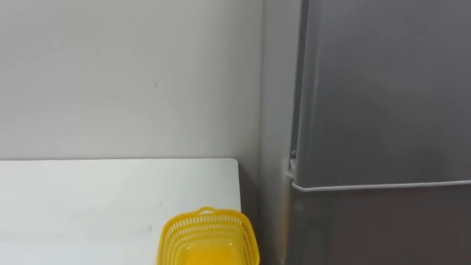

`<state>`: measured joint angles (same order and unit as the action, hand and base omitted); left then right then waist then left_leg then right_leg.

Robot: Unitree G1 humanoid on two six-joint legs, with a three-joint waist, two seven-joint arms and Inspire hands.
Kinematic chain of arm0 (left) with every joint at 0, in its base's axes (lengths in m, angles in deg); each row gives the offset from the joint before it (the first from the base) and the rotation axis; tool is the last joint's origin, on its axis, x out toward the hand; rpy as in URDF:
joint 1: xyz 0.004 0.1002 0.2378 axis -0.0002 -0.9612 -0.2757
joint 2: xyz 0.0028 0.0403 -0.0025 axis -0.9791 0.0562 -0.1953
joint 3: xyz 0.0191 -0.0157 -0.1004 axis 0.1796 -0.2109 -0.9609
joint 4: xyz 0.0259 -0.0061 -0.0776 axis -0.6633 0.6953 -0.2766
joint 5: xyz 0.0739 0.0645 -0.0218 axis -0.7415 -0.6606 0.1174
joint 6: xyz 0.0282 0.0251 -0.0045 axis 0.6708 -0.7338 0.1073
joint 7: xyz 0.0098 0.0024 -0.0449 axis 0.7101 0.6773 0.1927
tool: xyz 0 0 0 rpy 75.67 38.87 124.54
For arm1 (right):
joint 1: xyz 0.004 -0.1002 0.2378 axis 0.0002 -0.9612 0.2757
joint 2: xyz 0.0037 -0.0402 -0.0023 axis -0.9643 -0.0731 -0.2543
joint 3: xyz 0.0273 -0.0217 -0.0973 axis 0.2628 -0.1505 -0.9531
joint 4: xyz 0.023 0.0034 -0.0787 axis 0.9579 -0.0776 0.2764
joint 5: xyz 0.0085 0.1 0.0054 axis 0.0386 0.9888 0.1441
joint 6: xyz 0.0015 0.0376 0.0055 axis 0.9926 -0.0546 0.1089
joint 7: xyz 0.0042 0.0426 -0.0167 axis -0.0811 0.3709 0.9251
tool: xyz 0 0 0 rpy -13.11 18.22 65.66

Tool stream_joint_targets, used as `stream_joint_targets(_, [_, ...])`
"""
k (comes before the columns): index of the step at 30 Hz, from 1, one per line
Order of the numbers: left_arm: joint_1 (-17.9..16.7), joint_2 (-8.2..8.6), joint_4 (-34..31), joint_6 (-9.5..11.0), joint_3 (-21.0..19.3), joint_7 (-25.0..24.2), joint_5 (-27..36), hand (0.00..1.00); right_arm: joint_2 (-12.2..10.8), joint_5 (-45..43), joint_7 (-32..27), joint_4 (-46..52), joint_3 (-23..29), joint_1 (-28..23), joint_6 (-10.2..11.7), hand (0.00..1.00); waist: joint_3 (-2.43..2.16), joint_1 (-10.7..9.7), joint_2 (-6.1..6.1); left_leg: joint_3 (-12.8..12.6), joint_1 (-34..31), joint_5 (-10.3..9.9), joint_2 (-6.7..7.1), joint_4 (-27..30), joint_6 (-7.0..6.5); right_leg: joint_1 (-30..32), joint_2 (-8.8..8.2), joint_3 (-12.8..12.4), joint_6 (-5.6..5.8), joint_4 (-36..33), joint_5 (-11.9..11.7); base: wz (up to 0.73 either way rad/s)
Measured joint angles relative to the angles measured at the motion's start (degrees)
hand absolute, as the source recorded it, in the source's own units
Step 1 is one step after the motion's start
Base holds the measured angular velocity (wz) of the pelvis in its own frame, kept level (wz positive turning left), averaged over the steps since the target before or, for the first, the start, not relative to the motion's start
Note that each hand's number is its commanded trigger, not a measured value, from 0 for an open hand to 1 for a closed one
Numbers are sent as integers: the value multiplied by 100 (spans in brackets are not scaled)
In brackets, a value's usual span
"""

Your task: Retrieve from the upper fridge

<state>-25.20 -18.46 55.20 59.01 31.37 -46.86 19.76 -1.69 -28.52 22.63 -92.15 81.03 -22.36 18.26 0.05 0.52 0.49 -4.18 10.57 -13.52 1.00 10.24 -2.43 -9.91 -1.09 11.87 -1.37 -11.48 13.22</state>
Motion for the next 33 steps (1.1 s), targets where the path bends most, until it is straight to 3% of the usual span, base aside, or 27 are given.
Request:
stream_joint_targets(1, [-2, 7, -129, 57, -146, 133, 184, 0, 2, 0, -27, 0, 43, 11, 3, 0, 0, 15, -3, -10, 4, 0, -3, -9, 0, 2, 1, -5, -1, -3, 1, -4])
stream_joint_targets(3, [38, 16, -506, 433, -539, 641, 795, 0, 9, 7, -100, 19, 52, 8, 34, 0, -5, 119, -16, -34, 33, 1, -9, -56, 1, 0, 6, -24, -6, -17, 4, -8])
stream_joint_targets(7, [51, 81, -1187, 707, -821, 1355, 1223, 0, 24, 7, -126, 109, 166, -22, 61, 0, -18, 203, -33, -41, 4, 1, -1, -62, 1, 52, 12, -79, -3, -23, 1, -6])
stream_joint_targets(9, [48, 109, -1746, 797, -942, 1835, 1371, 0, 91, 17, -158, 146, 172, -54, 171, 0, -54, 294, -77, -19, -18, 2, 6, -55, 0, 82, 14, -88, -4, -21, -15, -6])
stream_joint_targets(12, [4, 117, -2634, 1030, -1043, 2488, 1715, 0, 160, 23, -185, 202, 241, -53, 221, 0, -82, 345, -46, -7, -13, 2, 10, -56, -1, 93, 14, -88, -3, -30, -15, 0])
stream_joint_targets(17, [3, 107, -3625, 1504, -1100, 3423, 1710, 0, 190, -17, -281, 398, 277, -111, 355, 0, -96, 451, -39, 14, 6, 2, 12, -66, -1, 78, 13, -83, -2, -56, -14, -1])
stream_joint_targets(22, [-20, 102, -4808, 1630, -1381, 4133, 1665, 0, 187, -29, -289, 558, 439, -178, 460, 0, -93, 459, -38, 149, -2, 1, 34, -58, -2, 82, 17, -76, -4, -19, -12, 2])
stream_joint_targets(24, [-29, 31, -5311, 1850, -1512, 4370, 1567, 0, 193, -28, -325, 616, 521, -227, 474, 0, -89, 461, -66, 174, -7, 1, 40, -60, -3, 92, 16, -85, -4, -17, -12, 0])
stream_joint_targets(28, [-6, -88, -6159, 2018, -1697, 4657, 1246, 0, 198, 47, -340, 634, 552, -392, 599, 0, -88, 477, -92, 272, -10, -1, 65, -58, -6, 95, 20, -87, -4, -9, -12, 0])
stream_joint_targets(30, [8, -294, -6605, 2202, -1767, 4721, 910, 0, 199, 18, -320, 616, 553, -471, 675, 0, -84, 456, -133, 301, -1, -1, 67, -63, -7, 92, 22, -87, -4, -5, -12, 0])
stream_joint_targets(33, [23, -432, -7364, 2324, -1781, 4718, 681, 0, 198, -3, -286, 484, 552, -481, 741, 0, -71, 430, -205, 312, 0, -3, 72, -61, -11, 93, 20, -92, -3, -5, -12, 0])
